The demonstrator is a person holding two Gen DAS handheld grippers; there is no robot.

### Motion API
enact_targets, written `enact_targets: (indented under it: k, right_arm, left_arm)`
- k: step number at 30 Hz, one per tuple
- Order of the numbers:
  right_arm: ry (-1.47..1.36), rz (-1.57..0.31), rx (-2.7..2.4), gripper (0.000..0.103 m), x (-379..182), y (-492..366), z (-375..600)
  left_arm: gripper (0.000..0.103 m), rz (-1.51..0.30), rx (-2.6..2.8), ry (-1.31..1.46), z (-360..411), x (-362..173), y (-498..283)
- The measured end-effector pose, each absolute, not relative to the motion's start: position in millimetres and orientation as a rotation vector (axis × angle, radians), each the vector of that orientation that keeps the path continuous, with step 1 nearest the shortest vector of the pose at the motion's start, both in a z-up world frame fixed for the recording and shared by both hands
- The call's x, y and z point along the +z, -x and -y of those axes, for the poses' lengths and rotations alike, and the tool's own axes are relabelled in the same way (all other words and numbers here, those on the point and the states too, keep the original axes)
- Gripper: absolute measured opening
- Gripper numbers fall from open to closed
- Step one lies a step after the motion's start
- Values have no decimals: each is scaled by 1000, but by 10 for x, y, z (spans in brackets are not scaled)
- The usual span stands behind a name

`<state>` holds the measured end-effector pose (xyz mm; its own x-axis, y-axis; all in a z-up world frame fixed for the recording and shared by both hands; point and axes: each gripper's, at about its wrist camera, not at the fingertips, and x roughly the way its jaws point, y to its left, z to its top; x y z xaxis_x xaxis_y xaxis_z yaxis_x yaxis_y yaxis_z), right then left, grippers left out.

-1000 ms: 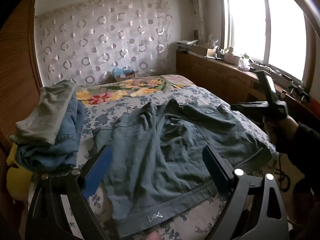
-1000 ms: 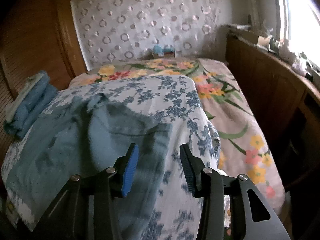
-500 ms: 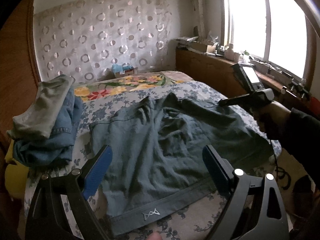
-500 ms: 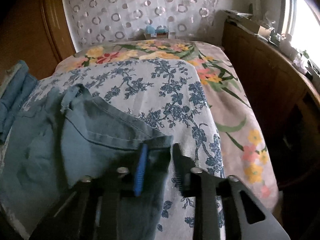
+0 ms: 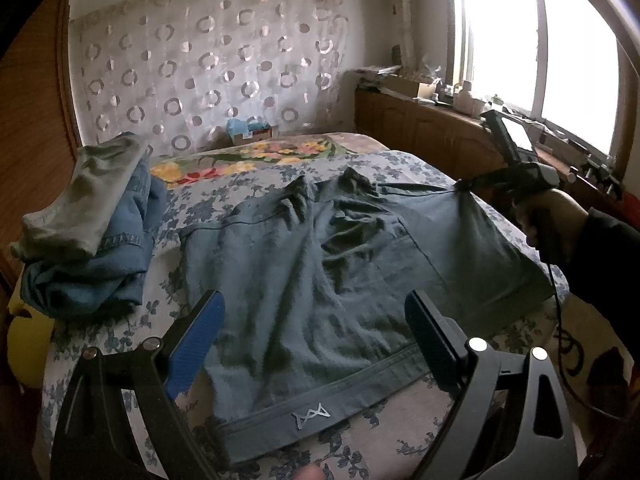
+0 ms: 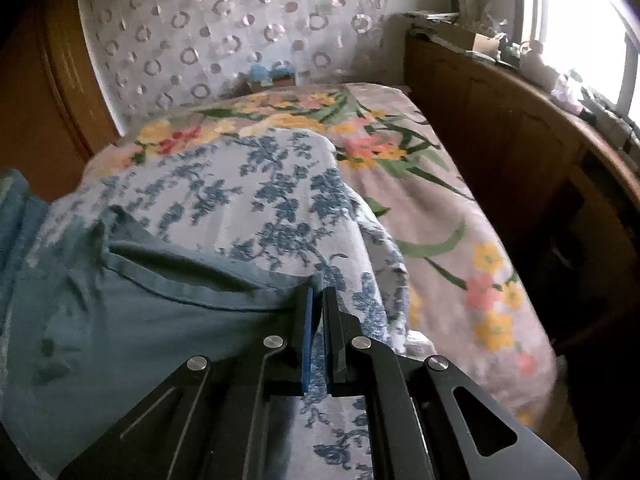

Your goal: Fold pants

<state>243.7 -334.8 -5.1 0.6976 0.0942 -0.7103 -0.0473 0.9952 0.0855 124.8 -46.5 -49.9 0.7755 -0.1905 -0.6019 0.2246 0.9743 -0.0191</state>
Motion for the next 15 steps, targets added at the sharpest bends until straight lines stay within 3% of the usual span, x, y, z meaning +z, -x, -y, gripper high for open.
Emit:
enact_targets:
  k: [7,12,15]
  right_arm:
    - [-34,-737,135,17,113,-1958,3420]
    - [9,-681,210,54,152,-1400,3359]
    - [-4,-663,255,61,118,-1048,3358]
  left_arm:
    - [92,-650,-224,-22,333,-567,-1204]
    - [92,-644,-211,-10,227,-584,-1168]
    - [92,-647,-210,8,140,-609,-1152]
